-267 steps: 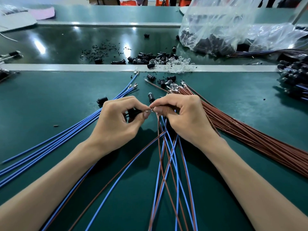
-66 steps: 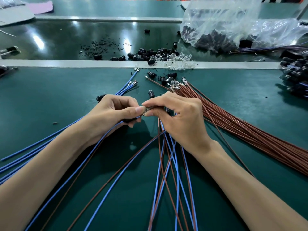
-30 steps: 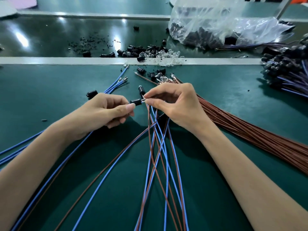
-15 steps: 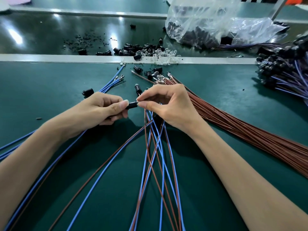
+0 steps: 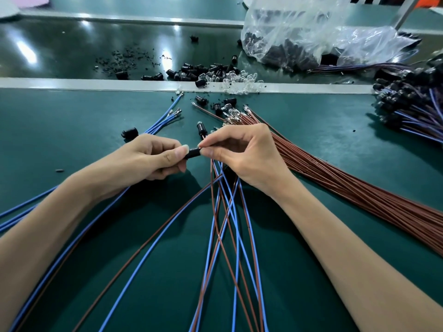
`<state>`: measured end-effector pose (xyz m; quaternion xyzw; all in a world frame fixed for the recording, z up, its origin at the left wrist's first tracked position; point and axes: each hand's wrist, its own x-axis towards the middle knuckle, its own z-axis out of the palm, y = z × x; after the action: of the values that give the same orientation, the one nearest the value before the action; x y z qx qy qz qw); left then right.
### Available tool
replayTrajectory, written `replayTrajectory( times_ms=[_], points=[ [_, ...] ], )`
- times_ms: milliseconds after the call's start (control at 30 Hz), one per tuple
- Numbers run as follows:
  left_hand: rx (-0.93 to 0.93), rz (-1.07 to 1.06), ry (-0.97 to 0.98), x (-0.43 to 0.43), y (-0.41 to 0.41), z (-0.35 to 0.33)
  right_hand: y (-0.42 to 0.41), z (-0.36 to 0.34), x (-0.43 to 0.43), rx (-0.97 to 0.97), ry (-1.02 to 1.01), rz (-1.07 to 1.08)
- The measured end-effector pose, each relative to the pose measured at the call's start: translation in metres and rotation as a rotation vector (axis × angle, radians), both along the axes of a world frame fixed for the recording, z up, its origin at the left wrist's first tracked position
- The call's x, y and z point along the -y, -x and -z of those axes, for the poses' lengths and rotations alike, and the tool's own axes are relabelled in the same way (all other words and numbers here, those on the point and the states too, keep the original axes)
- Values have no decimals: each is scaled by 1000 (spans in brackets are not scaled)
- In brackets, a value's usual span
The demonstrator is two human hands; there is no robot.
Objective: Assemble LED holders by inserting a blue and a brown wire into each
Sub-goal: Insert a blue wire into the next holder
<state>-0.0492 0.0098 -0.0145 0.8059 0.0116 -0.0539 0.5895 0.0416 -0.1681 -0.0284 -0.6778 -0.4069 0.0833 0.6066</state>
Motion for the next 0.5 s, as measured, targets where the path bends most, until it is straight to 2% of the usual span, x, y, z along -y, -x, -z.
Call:
replayTrajectory(
  times_ms=[233,500],
  points=[
    [38,-33,39,1,-3,3,-3,0,-1,18,-14,36],
    [167,-119,-59,3,-3,7,-6,2,-1,42,2,45]
  ],
)
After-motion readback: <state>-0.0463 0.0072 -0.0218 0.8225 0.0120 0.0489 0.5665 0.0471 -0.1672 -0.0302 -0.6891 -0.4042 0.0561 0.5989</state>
